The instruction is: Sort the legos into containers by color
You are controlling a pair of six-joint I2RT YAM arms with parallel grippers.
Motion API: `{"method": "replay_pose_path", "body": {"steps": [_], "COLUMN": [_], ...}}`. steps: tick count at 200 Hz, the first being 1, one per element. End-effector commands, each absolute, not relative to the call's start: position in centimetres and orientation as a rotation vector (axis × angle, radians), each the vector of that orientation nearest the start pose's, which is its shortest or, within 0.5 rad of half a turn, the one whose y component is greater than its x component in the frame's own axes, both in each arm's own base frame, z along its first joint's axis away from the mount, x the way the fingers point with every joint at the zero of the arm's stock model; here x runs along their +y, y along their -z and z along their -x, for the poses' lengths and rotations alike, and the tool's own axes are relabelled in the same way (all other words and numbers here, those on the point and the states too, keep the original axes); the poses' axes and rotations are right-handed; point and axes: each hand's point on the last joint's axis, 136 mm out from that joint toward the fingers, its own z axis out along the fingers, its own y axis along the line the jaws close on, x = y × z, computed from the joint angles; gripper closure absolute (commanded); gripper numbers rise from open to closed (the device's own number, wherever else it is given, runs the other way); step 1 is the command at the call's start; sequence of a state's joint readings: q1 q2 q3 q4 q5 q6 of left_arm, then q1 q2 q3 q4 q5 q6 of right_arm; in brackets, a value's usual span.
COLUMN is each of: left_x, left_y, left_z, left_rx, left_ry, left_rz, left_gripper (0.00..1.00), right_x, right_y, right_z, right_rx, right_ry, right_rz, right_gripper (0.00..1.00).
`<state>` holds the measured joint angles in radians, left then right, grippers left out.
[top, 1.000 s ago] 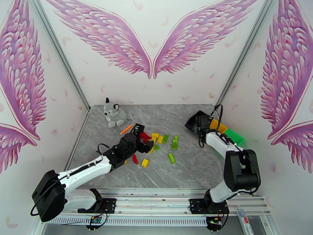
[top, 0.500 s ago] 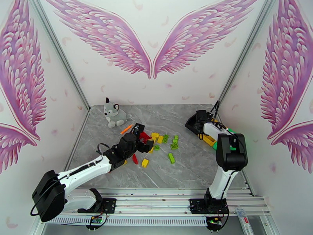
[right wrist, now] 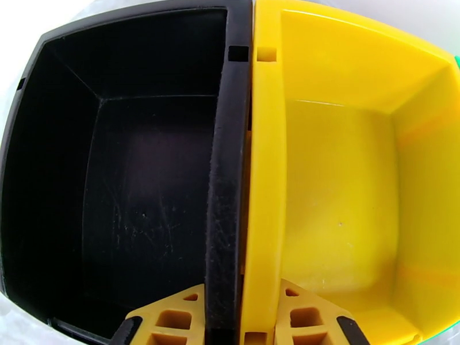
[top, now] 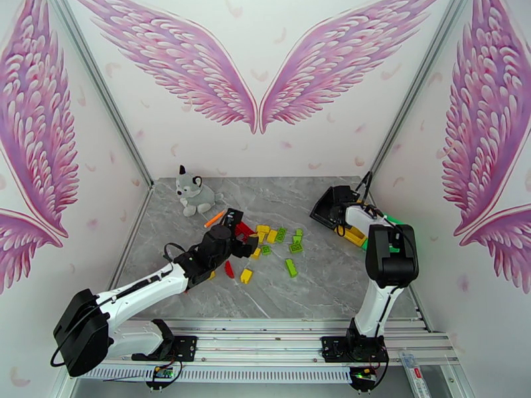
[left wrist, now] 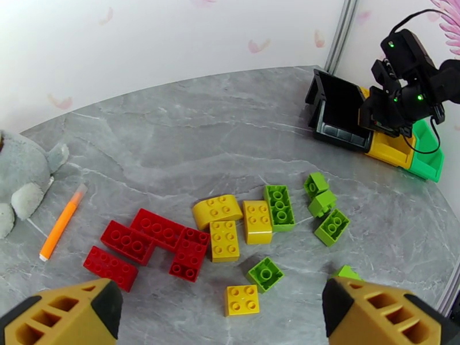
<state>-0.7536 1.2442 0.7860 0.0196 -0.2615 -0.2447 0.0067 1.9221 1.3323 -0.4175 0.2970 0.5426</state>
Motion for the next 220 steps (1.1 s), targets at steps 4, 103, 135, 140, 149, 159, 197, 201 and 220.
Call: {"method": "replay_pose_path", "body": {"steps": [4, 103, 135, 140, 149, 159, 197, 201, 220], "left_x": [-20.7, -13.2, -11.3, -10.9, -10.1, -9.3, -6.6, -6.4, -5.5], "left_y": [-23.6, -23.3, -22.8, -22.8, -22.6, -22.4, -22.1, -22.1, -21.8], "left_z": [-32.9, -33.9, -34.1, -34.1, -34.1, -34.1, -34.2, -34.3, -34.7], "left_rx": [1.934, 1.922, 1.922, 1.919, 1.915, 1.911, 1.885, 1.883, 1.876], "left_ry": [0.310, 0.228, 0.178, 0.165, 0.141, 0.122, 0.060, 0.054, 0.018], "left_rz": [-0.206, 0.073, 0.140, 0.153, 0.179, 0.205, 0.290, 0.296, 0.322], "left_gripper": [0.03, 0.01, 0.01, 0.01, 0.01, 0.01, 0.01, 0.01, 0.01], "right_x": [1.1, 14.8, 17.6, 18.0, 18.6, 19.1, 19.3, 19.4, 19.8], "right_y": [-10.8, -10.7, -10.3, -10.2, -10.0, -9.7, -8.6, -8.6, -8.2], "right_z": [-49.5, -53.8, -54.5, -54.5, -54.5, -54.5, -54.6, -54.6, -54.7], "right_rx": [2.363, 2.406, 2.420, 2.420, 2.421, 2.425, 2.437, 2.438, 2.444], "right_ry": [-0.007, -0.116, -0.110, -0.114, -0.117, -0.115, -0.112, -0.112, -0.136], "right_rz": [-0.674, -0.581, -0.552, -0.549, -0.548, -0.549, -0.556, -0.554, -0.539], "right_gripper": [1.00, 1.00, 1.00, 1.00, 1.00, 1.00, 0.86, 0.83, 0.59]}}
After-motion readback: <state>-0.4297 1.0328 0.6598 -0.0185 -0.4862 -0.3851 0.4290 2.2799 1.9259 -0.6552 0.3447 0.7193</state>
